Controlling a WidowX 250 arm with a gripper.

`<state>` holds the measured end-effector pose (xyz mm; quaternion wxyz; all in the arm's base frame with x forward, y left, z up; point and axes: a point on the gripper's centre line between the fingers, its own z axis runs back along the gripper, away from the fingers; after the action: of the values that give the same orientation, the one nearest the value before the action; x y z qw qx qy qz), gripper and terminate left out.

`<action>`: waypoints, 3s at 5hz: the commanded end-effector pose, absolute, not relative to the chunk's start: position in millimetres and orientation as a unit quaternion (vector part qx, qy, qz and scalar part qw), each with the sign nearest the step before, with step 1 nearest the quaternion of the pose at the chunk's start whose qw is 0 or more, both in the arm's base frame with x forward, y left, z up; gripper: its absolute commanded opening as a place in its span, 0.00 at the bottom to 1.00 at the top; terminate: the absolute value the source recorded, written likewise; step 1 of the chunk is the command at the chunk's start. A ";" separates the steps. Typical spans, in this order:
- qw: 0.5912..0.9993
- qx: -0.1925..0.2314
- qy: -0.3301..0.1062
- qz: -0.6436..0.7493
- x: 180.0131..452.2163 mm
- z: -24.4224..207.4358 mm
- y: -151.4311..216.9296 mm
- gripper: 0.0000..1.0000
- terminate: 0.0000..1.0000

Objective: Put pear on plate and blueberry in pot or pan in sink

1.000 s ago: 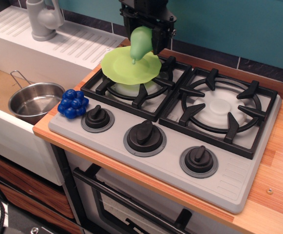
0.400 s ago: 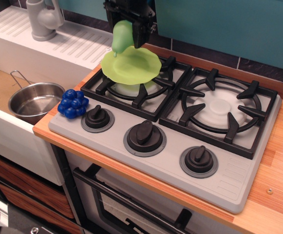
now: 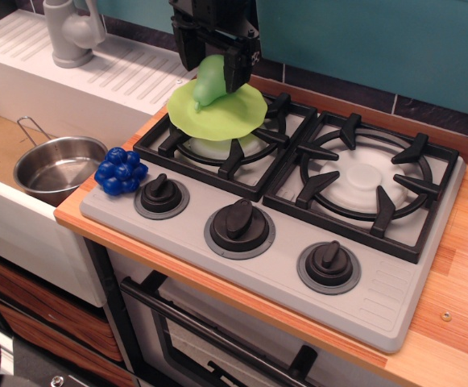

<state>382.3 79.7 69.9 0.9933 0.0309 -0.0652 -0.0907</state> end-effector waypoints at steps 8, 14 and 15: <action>0.991 0.084 -0.060 -0.082 290.1 127.2 85.5 1.00 0.00; 0.983 0.108 -0.098 -0.113 262.0 108.5 102.6 1.00 0.00; 0.980 0.112 -0.116 -0.117 262.6 99.9 107.1 1.00 0.00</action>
<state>256.7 105.5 86.6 0.9832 0.0998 -0.0986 -0.1171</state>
